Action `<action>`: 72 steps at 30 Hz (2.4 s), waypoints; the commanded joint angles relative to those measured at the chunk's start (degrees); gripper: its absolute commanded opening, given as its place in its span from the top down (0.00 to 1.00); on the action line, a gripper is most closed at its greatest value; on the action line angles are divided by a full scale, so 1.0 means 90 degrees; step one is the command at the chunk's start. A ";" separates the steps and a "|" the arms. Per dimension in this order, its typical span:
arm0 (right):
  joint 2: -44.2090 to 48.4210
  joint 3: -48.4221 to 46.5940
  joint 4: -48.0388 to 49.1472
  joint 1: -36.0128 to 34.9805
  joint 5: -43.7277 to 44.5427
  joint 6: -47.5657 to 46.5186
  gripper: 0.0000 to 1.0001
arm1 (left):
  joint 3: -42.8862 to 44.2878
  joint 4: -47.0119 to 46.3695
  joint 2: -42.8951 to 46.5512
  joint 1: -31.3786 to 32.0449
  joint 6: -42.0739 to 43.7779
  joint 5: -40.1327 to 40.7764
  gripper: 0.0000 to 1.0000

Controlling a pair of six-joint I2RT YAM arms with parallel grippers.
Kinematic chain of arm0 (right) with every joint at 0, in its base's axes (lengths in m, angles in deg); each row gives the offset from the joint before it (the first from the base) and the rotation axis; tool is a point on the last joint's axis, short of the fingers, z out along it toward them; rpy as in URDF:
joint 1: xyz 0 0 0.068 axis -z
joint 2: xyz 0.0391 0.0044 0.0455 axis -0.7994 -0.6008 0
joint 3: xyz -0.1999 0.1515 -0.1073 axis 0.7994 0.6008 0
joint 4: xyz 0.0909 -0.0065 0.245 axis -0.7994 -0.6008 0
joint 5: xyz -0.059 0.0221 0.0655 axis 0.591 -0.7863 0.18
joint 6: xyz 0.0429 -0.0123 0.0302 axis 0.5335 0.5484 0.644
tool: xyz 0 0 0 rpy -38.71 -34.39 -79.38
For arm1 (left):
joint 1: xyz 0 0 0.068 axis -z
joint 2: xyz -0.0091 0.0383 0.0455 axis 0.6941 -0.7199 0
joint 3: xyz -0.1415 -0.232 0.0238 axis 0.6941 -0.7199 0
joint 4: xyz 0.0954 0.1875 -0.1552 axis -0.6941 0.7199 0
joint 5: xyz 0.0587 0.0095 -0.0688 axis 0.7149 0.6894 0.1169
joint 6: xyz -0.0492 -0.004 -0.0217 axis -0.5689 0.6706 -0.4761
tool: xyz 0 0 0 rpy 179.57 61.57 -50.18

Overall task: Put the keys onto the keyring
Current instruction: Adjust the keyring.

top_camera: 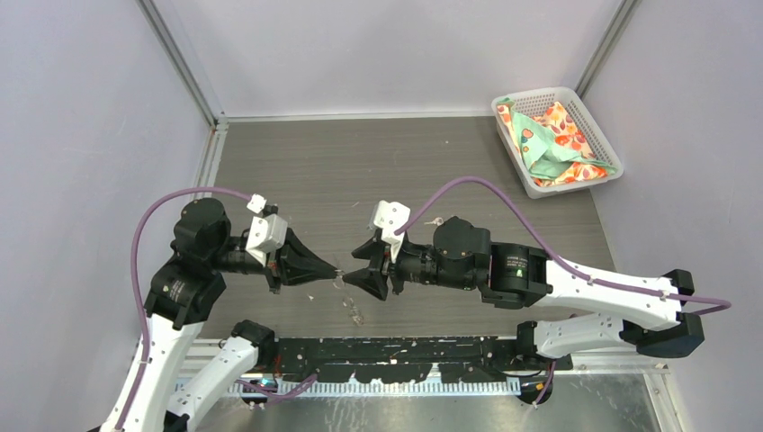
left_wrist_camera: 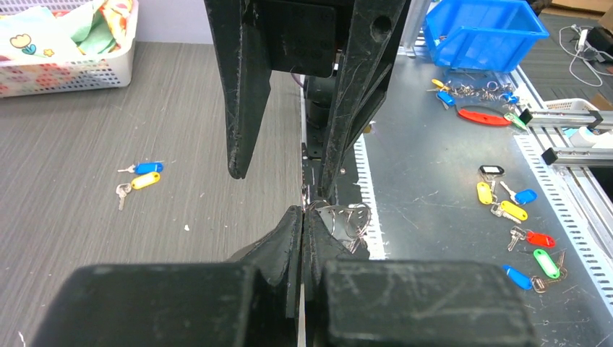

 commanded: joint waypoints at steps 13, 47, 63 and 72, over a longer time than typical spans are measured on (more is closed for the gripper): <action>-0.0079 -0.0117 0.0053 0.0006 0.0041 0.0036 0.50 | 0.0031 -0.0159 0.0033 -0.0003 0.0113 0.0099 1.00; 0.0243 -0.0445 -0.0442 0.0232 0.0096 -0.0204 0.53 | 0.0077 -0.0203 -0.0041 0.0003 0.0024 -0.0090 1.00; 0.0232 0.0271 0.0424 0.0263 -0.0219 0.0791 0.55 | 0.0097 -0.0316 -0.0012 -0.0002 -0.0027 0.0052 1.00; -0.0109 0.0256 0.0845 0.0266 -0.0473 0.0934 0.57 | 0.0043 -0.0336 0.0041 -0.0003 -0.0007 0.0110 0.99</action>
